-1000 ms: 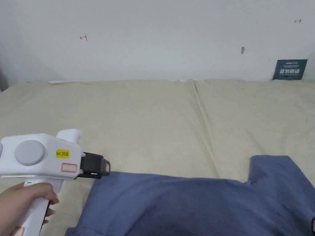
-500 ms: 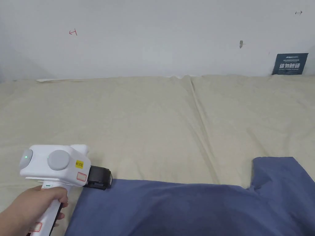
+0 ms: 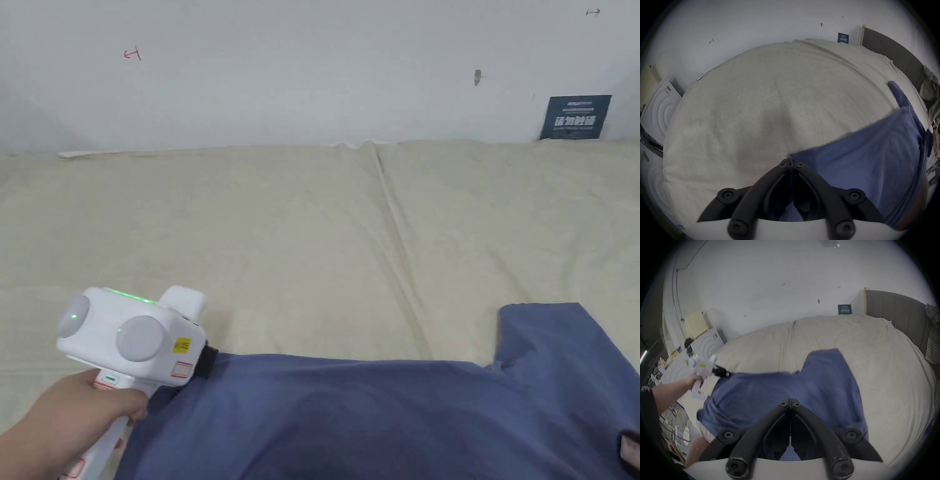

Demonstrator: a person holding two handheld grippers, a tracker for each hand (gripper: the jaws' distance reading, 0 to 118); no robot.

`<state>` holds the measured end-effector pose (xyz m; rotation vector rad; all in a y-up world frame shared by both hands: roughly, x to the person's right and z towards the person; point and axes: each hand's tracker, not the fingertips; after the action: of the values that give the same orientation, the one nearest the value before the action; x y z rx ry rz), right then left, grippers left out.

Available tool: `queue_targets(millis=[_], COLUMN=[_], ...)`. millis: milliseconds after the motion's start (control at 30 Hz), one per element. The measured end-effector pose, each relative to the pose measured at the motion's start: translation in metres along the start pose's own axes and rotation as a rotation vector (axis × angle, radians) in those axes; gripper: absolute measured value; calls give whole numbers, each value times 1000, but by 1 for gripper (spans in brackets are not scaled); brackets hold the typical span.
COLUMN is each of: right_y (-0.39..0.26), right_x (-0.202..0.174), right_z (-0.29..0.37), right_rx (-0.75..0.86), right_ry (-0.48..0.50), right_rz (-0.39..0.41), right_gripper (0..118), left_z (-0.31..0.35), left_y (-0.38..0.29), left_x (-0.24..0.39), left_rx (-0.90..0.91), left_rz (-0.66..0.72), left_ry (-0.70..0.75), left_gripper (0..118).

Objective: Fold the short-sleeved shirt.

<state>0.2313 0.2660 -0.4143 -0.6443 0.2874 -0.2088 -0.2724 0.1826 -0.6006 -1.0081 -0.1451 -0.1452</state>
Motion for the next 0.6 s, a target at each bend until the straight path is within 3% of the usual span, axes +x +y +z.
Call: queue_targets(millis=[167, 233, 267, 300, 367, 400, 600], right_y=[72, 106, 119, 131, 145, 144, 129], right_x=[37, 60, 70, 80, 98, 105, 129], right_z=[-33, -70, -88, -107, -145, -160, -222], right_rx=[33, -44, -88, -136, -267, -348, -455], right_ry=[-65, -66, -70, -83, -91, -135, -326], right_rz=[60, 13, -56, -106, -173, -178, -77], right_gripper=[0, 0, 1, 24, 93, 108, 108], left_z=[13, 12, 13, 14, 21, 22, 34], left_y=[0, -3, -4, -5, -4, -4, -6], left_x=[-9, -11, -11, -12, -8, -8, -3], left_rx=[35, 40, 47, 52, 66, 68, 101], left_rz=[33, 37, 40, 45, 58, 64, 75], left_ry=[-18, -16, -11, -13, -9, -10, -4], left_gripper=[2, 2, 2, 2, 2, 2, 2])
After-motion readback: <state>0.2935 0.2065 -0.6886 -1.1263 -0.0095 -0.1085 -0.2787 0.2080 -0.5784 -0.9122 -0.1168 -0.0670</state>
